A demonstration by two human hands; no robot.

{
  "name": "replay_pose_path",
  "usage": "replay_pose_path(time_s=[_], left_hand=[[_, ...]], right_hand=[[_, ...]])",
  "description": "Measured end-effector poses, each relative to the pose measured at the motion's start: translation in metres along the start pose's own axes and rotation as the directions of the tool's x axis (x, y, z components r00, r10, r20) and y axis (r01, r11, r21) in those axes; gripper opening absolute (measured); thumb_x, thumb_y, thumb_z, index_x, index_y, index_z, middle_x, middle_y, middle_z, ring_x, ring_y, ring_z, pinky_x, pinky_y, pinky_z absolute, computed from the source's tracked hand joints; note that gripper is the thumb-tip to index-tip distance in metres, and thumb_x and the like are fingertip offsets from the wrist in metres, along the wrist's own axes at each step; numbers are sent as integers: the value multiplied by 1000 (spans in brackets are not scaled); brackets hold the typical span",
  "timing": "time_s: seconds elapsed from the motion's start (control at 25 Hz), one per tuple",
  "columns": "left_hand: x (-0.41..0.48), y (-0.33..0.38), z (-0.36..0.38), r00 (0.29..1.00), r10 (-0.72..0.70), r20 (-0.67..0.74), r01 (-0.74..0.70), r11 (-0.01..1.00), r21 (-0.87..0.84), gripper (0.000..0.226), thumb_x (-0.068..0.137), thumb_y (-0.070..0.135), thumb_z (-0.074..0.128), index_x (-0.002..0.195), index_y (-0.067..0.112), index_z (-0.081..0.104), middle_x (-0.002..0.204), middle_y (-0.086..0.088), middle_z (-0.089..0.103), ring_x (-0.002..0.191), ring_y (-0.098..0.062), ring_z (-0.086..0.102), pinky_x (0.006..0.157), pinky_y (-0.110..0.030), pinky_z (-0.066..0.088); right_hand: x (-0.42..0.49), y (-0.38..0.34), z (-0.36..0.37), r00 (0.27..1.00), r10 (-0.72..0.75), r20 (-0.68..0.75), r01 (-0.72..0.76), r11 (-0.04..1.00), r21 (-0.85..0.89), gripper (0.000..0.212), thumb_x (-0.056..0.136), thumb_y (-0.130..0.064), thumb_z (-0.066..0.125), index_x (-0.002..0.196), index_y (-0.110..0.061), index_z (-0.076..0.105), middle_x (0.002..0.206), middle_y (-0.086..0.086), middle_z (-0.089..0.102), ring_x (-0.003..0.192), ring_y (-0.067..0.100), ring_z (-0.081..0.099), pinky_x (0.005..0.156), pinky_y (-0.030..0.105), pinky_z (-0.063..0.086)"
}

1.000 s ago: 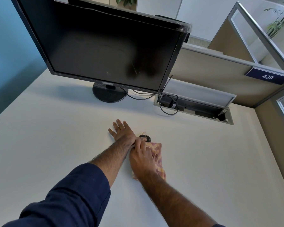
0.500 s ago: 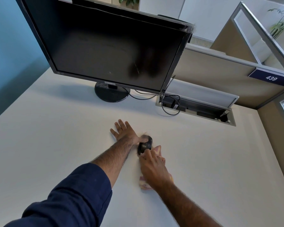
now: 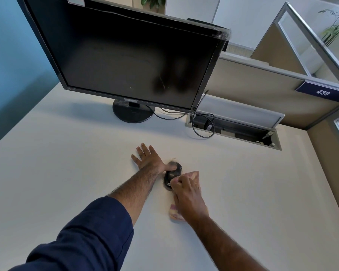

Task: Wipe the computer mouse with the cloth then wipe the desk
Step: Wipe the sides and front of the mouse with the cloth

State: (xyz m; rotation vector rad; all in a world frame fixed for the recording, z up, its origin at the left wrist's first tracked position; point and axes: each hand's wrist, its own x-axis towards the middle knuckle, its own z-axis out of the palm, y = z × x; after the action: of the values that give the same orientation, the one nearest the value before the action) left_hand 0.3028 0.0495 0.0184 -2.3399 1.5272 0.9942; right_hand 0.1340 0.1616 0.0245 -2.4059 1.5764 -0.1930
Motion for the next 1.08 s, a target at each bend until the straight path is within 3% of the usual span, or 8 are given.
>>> replay_pose_path(time_s=[0.16,0.2,0.28,0.36,0.44,0.6,0.8,1.08], left_hand=[[-2,1,-1,1000,-1,7,2,1000,-3,148,65,87,67,161,10,-14,165,-17,-29,153,-36,-25,121,-61,-10],[-3,0,-1,1000,2,7,-1,1000,-16,148,65,87,67,161,10,-14,165,-17,-29,153,-36,-26,121,-61,-11],[-3,-2,-1,1000,6,10,-5,999,-31,148,65,87,67,161,10,-14,165,-17,-30,153,-36,-26,120,-61,-11],[-3,-2,-1,1000,0,12,0,1000,-31,147,65,87,67,161,10,-14,165,-17,-29,153,-36,-25,121,-61,-10],[-4,0,-1,1000,-9,12,10,1000,-17,146,66,87,66,161,10,-14,166,-17,-28,153,-36,-24,122,-61,-9],[-4,1,-1,1000,-30,10,30,1000,2,144,67,88,64,161,11,-14,166,-17,-28,154,-36,-23,122,-61,-7],[-5,0,0,999,-43,-3,43,999,-14,147,64,89,64,161,13,-17,165,-17,-31,153,-37,-24,122,-60,-8],[-7,0,0,999,-48,4,48,997,-57,149,64,88,66,160,12,-18,165,-17,-31,153,-37,-24,121,-60,-9]], right_hand=[[-3,18,-8,977,-179,118,184,982,-35,27,83,-19,73,109,-22,66,113,1,54,102,23,53,88,40,51],[1,24,-12,986,-144,81,141,989,40,20,83,-22,72,102,-26,68,109,-2,52,98,21,53,83,35,52],[15,34,-18,996,78,-31,-69,970,233,18,87,-23,67,103,-29,71,104,-7,50,93,17,55,76,28,50],[38,43,-22,956,282,-85,-240,914,328,23,95,-21,61,113,-28,74,106,-4,51,94,18,59,80,27,48],[60,46,-24,936,348,-51,-316,896,313,27,100,-19,56,120,-22,72,111,1,53,100,22,59,88,31,48],[87,41,-22,944,328,23,-324,914,245,28,103,-22,49,121,-22,71,118,7,55,107,27,55,95,47,48],[96,33,-18,951,281,130,-299,942,150,34,97,-15,47,118,-23,72,121,3,63,113,26,55,78,37,34],[74,35,-12,955,288,65,-294,916,274,32,90,-12,51,99,-24,80,98,0,76,90,21,63,74,31,37]])
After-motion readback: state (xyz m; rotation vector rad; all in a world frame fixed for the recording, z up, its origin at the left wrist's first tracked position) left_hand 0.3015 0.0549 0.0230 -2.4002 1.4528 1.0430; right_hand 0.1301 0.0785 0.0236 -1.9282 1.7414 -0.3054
